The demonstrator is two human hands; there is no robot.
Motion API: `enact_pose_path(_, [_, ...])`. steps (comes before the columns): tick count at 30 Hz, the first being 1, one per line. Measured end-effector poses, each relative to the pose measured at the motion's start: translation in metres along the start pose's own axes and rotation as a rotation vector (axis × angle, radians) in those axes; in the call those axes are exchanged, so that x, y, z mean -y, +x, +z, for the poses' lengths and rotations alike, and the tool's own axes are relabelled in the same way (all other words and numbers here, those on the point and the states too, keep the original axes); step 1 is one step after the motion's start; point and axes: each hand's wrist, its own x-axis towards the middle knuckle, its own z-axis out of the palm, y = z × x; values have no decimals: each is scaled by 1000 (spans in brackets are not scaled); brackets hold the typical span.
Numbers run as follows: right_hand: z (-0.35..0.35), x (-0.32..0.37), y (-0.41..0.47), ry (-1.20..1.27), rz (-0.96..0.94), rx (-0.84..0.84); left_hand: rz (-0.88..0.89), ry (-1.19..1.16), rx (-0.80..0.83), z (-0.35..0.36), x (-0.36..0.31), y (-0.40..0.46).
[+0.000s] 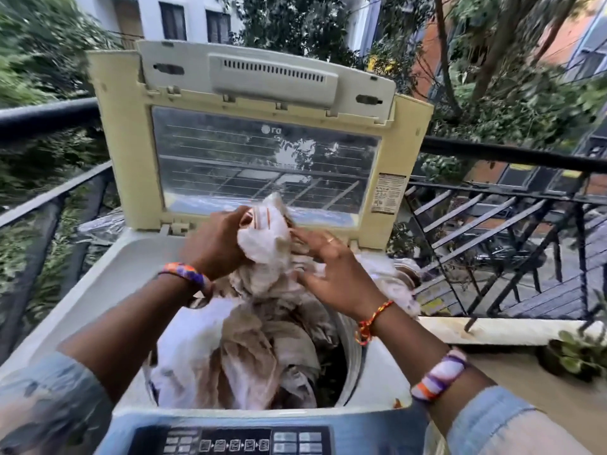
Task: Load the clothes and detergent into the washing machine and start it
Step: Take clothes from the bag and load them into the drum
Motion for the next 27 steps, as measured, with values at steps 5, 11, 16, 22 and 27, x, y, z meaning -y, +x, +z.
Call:
enact_pose_path(5, [5, -47, -12, -635, 460, 489, -95, 543, 645, -6, 42, -23])
enact_pose_path(11, [21, -65, -19, -924, 484, 527, -149, 405, 964, -6, 35, -46])
enact_pose_path(16, [33, -42, 5, -453, 434, 224, -32, 521, 1107, 34, 74, -39])
enact_pose_path(22, [77, -1, 19, 100, 161, 499, 18, 548, 1187, 104, 121, -30])
enact_pose_path(27, [126, -42, 8, -146, 283, 896, 35, 665, 1224, 127, 112, -43])
